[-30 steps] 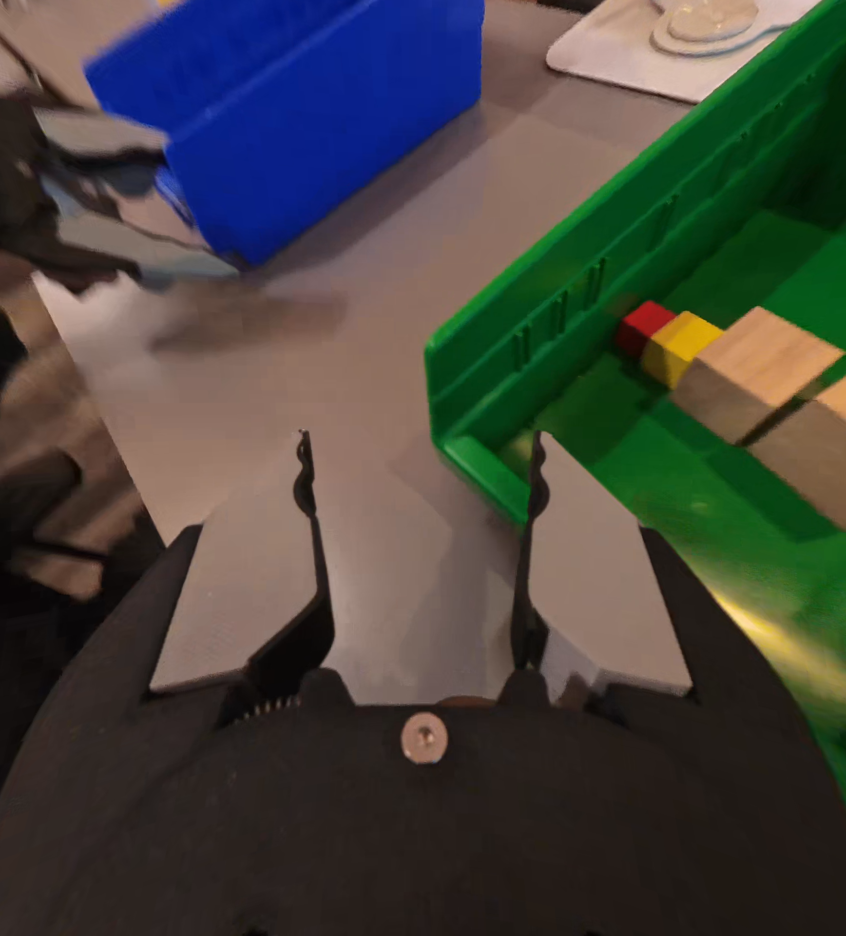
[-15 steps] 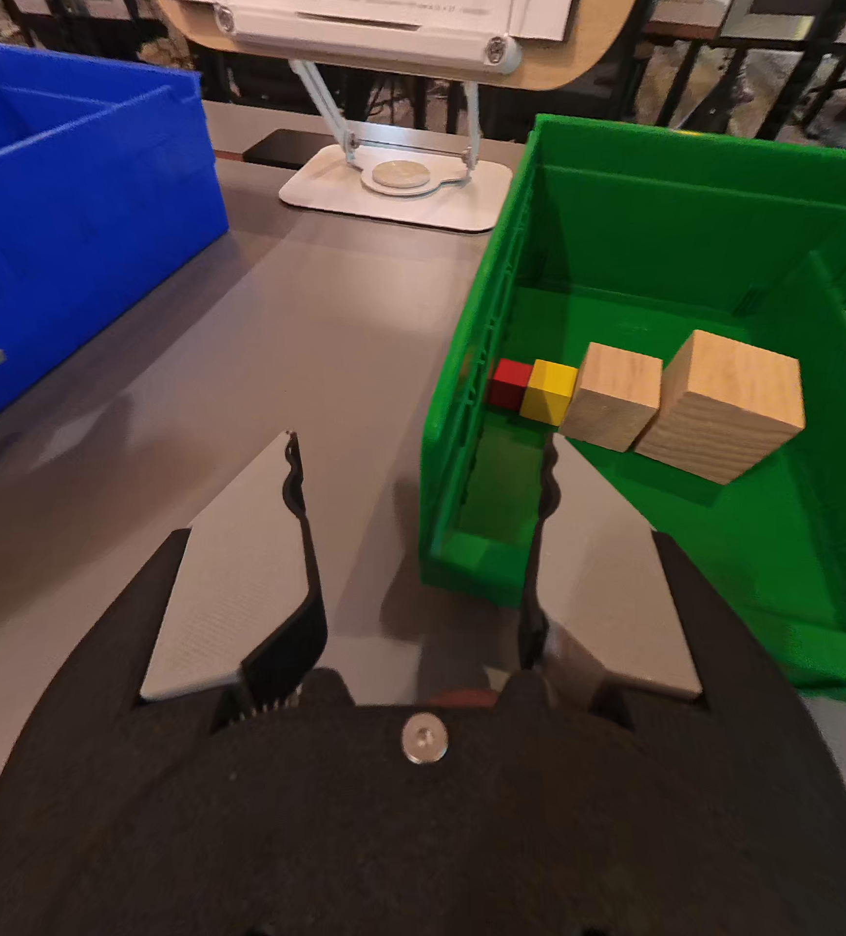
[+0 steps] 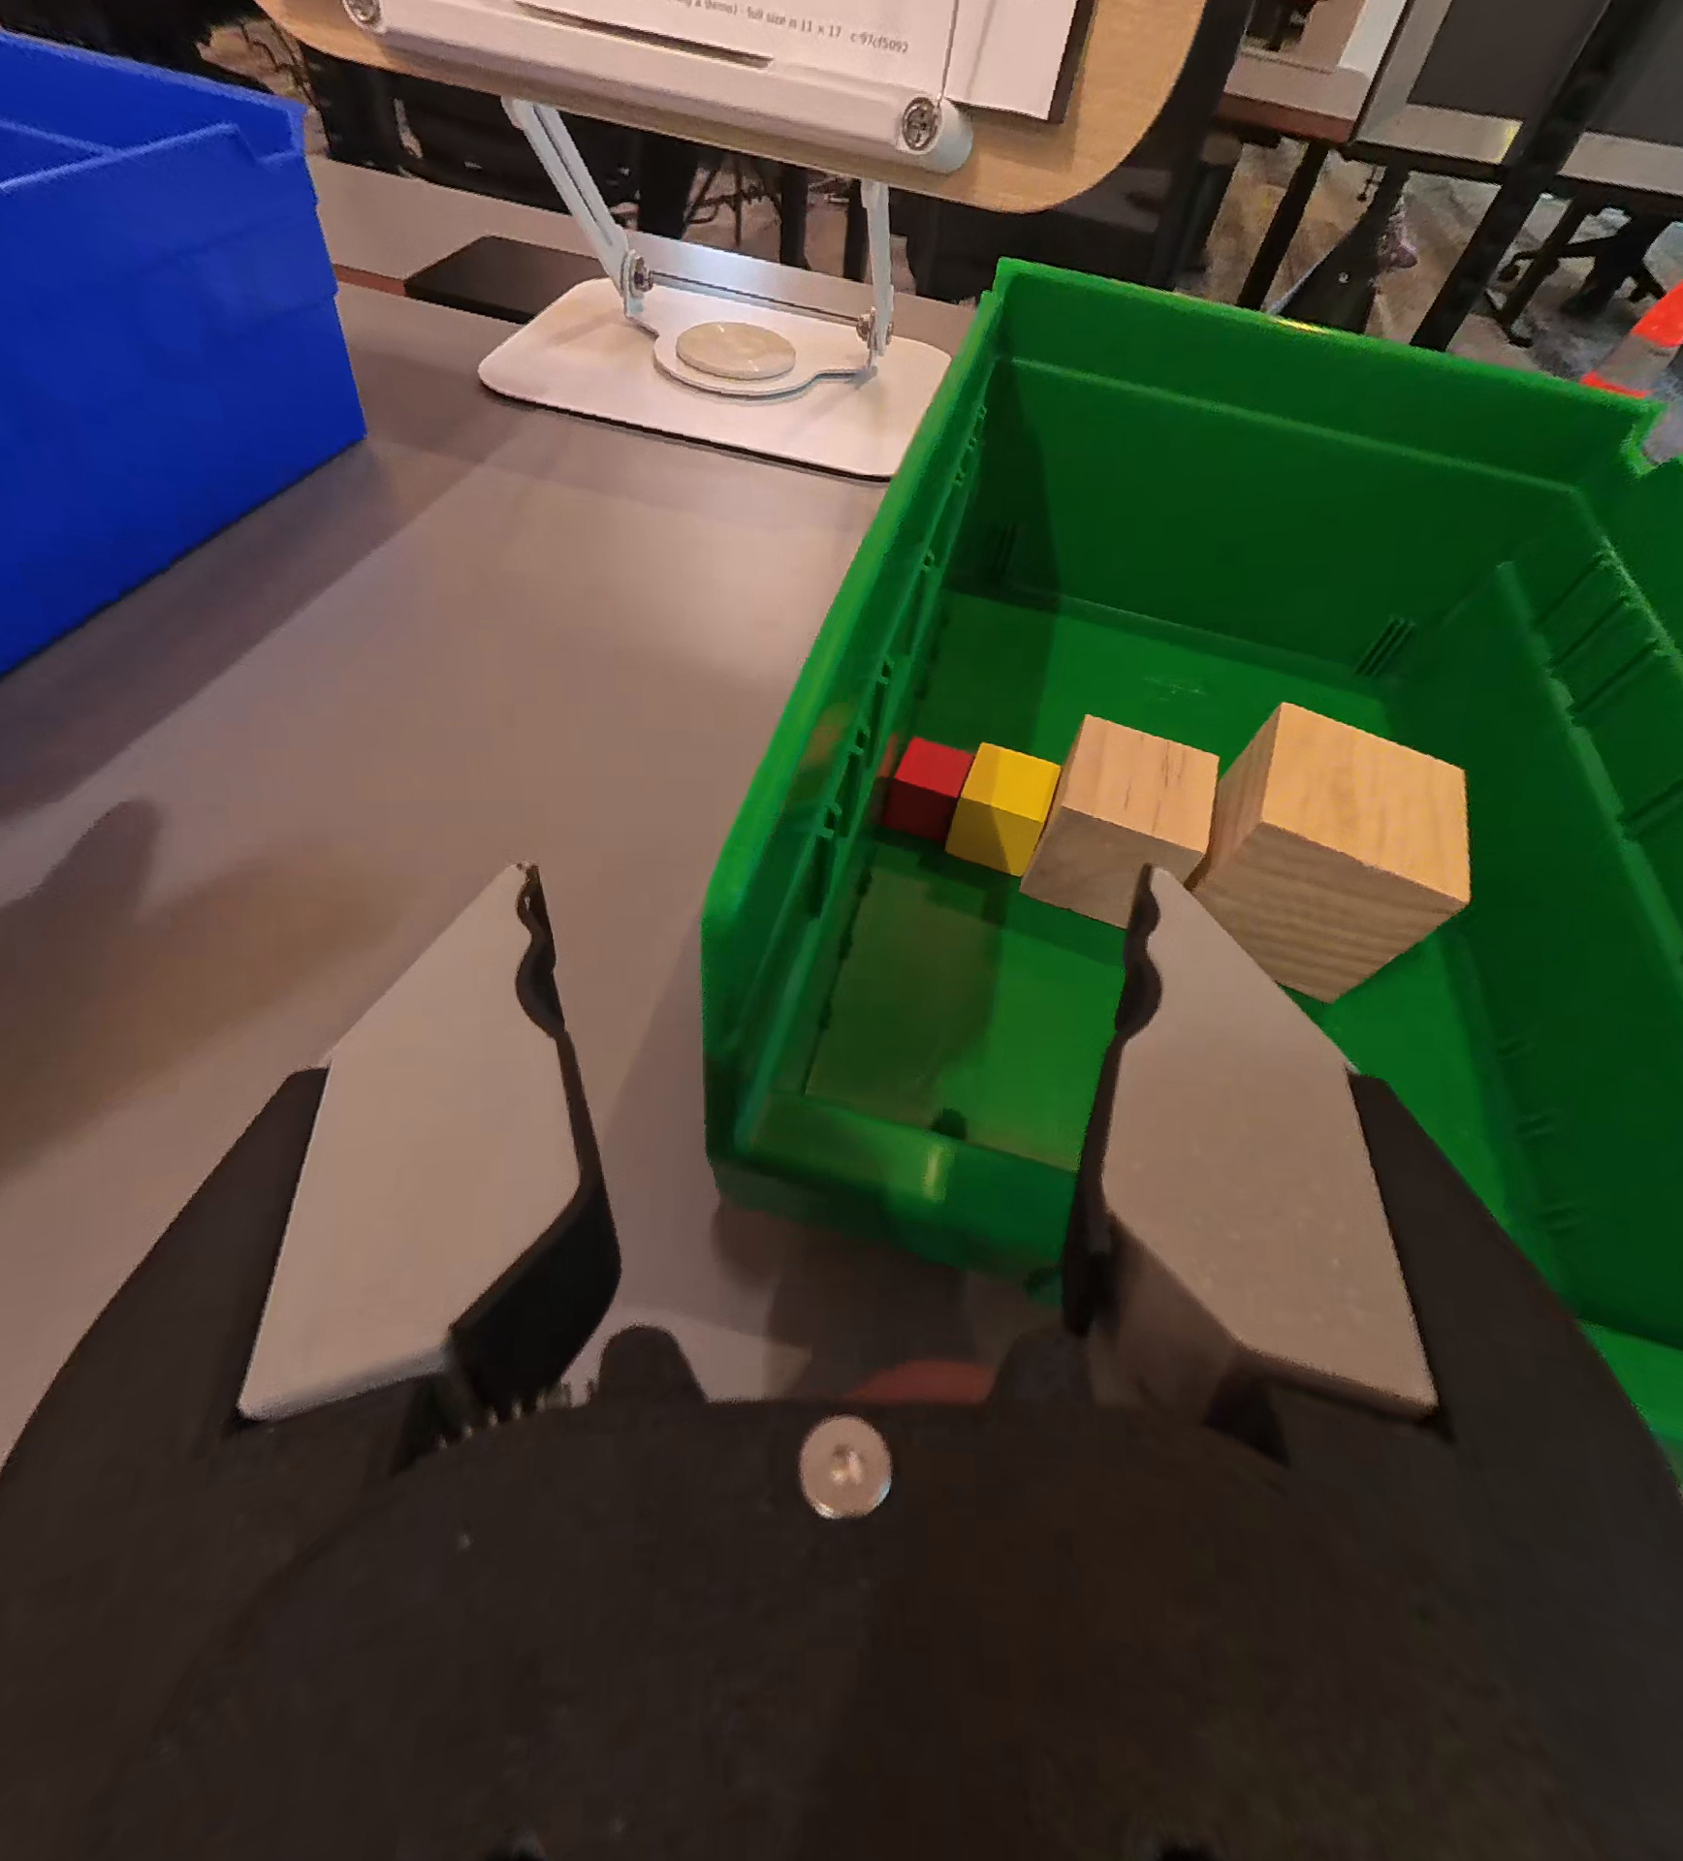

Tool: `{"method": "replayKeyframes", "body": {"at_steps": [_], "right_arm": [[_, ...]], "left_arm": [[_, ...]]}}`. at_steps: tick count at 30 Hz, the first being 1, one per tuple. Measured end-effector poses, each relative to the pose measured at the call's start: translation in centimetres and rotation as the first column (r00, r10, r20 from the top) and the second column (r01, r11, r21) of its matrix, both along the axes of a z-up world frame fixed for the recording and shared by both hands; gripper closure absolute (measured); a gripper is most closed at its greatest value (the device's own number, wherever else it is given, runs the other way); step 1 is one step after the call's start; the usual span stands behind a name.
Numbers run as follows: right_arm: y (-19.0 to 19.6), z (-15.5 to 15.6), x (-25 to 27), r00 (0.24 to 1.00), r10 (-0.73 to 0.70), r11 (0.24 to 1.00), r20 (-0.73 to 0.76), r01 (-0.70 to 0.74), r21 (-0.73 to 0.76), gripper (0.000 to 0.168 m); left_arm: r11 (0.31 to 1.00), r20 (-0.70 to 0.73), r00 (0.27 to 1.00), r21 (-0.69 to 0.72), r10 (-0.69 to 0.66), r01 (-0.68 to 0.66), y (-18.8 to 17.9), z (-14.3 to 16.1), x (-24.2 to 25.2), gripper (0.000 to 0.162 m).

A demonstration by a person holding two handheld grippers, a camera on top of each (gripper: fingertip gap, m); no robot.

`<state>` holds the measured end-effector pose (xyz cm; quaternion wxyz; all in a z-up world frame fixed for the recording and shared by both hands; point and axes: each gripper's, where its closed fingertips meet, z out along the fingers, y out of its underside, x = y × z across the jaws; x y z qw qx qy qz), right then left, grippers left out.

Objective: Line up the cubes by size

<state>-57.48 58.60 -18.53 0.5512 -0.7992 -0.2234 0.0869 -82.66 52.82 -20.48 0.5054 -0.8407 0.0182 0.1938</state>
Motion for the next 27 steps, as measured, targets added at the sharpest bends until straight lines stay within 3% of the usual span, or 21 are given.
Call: {"method": "replayKeyframes", "body": {"at_steps": [2, 3, 4, 5, 6, 9, 17, 27], "right_arm": [[-0.1, -0.1, 0.1, 1.0, 0.011, 1.0, 0.004, -0.011, -0.005, 0.057], [-0.4, 0.0, -0.2, 0.999, 0.043, 0.999, 0.019, -0.043, -0.002, 0.075], [-1.2, 0.3, -0.8, 0.991, 0.115, 0.993, 0.064, -0.116, 0.02, 0.154], [-1.2, 0.3, 0.0, 0.992, 0.063, 0.998, 0.11, -0.066, 0.024, 0.159], [-1.2, 0.2, 0.4, 0.987, 0.043, 0.998, 0.152, -0.05, 0.043, 0.162], [-1.1, 0.2, 1.4, 0.993, 0.028, 0.998, 0.117, -0.033, 0.046, 0.166], [-2.4, 0.1, 4.0, 0.992, 0.089, 0.995, 0.094, -0.085, -0.052, 0.168], [-5.0, 0.2, -2.0, 0.987, 0.161, 0.985, -0.005, -0.161, -0.063, 0.161]], "left_arm": [[1.0, 0.005, 1.0, 0.005, -0.001, 0.001, 0.0, 0.1, 0.0, 0.067], [1.0, -0.006, 1.0, 0.019, 0.009, -0.008, 0.0, 0.3, -0.3, 0.068], [0.998, -0.031, 0.999, 0.063, 0.009, -0.007, -0.2, 1.1, -0.4, 0.113], [0.993, -0.021, 0.998, 0.1, -0.057, 0.059, -0.3, 1.7, 0.3, 0.159], [0.991, 0.058, 0.994, 0.102, -0.091, 0.085, -0.5, 1.6, 0.8, 0.16], [0.988, 0.091, 0.989, 0.112, -0.119, 0.109, -1.1, 1.6, 0.4, 0.16], [0.982, 0.103, 0.983, 0.126, -0.152, 0.139, -4.1, 2.6, -1.7, 0.161], [0.934, 0.164, 0.957, 0.308, -0.238, 0.179, -8.8, 10.3, -3.0, 0.159]]}}
